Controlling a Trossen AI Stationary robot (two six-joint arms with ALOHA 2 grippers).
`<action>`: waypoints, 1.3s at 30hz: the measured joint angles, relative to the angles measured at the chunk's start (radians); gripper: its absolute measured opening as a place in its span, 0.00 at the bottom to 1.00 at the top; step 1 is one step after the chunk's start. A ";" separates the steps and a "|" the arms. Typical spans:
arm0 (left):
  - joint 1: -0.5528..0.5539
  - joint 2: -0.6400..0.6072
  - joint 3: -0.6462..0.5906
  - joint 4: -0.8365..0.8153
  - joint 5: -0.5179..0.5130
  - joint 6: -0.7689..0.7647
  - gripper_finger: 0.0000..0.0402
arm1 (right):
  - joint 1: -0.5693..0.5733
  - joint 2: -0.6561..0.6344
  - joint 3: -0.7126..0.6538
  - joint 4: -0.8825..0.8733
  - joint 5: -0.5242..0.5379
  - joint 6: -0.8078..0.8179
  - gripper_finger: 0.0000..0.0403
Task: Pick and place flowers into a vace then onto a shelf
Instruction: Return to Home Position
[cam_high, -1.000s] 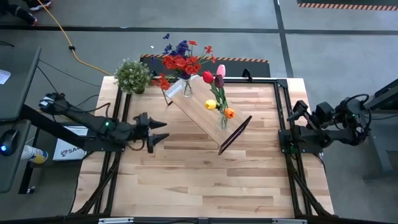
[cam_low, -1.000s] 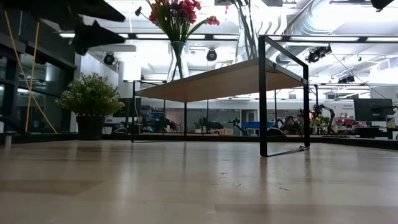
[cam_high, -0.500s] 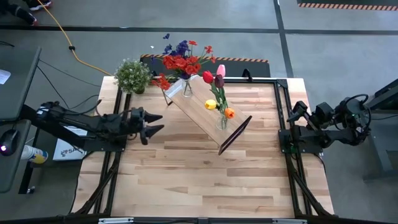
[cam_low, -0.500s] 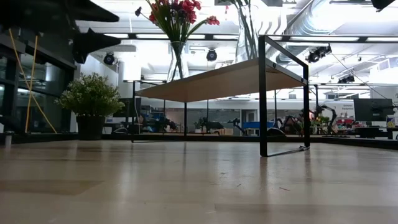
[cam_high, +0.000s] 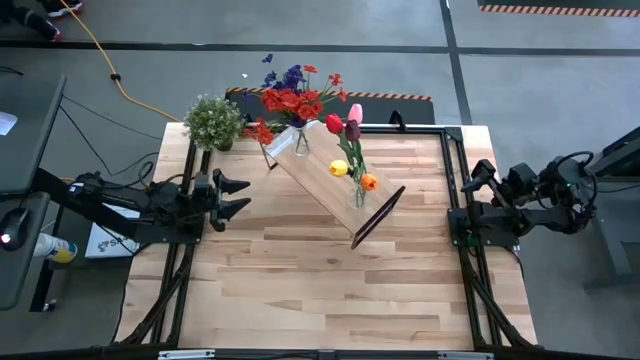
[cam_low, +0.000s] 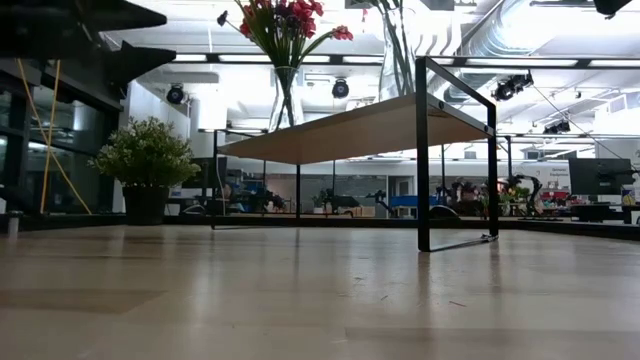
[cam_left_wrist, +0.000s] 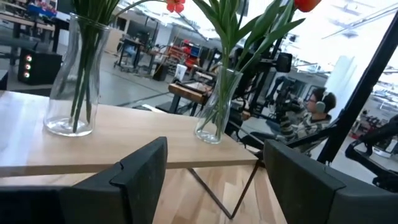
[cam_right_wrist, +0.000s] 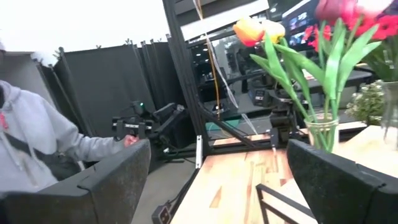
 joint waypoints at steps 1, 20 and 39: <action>0.000 -0.013 -0.010 0.004 0.001 0.000 0.74 | 0.000 0.000 0.000 0.000 0.009 0.000 0.91; 0.000 -0.182 -0.133 0.017 0.014 0.041 0.74 | 0.000 -0.001 -0.173 0.185 0.018 0.000 0.91; 0.000 -0.186 -0.136 -0.031 0.011 0.055 0.74 | 0.000 -0.001 -0.401 0.470 -0.040 0.029 0.91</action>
